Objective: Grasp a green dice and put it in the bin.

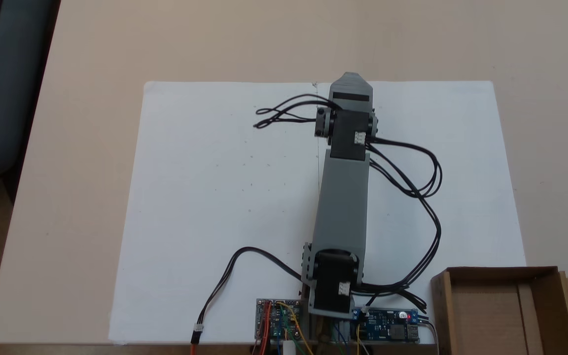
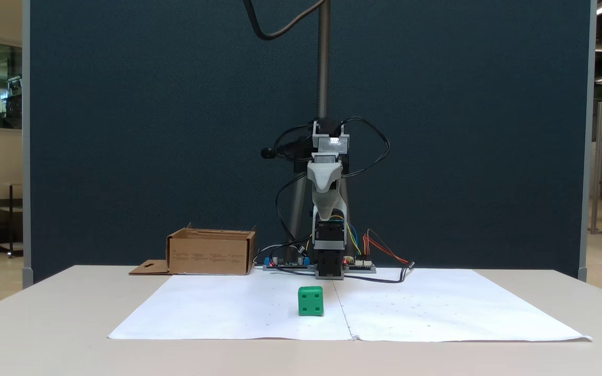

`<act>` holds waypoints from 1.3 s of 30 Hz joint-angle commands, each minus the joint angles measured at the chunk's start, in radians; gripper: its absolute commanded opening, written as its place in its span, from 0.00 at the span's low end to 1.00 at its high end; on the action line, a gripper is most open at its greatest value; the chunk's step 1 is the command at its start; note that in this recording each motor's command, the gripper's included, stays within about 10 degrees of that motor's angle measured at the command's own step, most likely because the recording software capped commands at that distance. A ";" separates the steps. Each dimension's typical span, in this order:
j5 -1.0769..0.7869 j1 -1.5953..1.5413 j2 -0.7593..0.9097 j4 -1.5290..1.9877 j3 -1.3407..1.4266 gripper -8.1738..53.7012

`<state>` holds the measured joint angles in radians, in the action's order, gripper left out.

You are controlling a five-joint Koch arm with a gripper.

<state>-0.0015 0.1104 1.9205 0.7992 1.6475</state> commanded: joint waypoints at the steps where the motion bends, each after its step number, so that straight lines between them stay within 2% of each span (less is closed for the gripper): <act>1: -0.051 0.031 -0.029 0.046 -0.057 0.89; 12: -0.222 0.041 -0.126 0.043 -0.091 0.92; 24: -0.204 0.046 -0.161 0.043 -0.091 0.93; 39: -0.193 0.066 -0.314 0.038 -0.129 0.91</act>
<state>-0.1289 0.1687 1.6015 0.8299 1.5693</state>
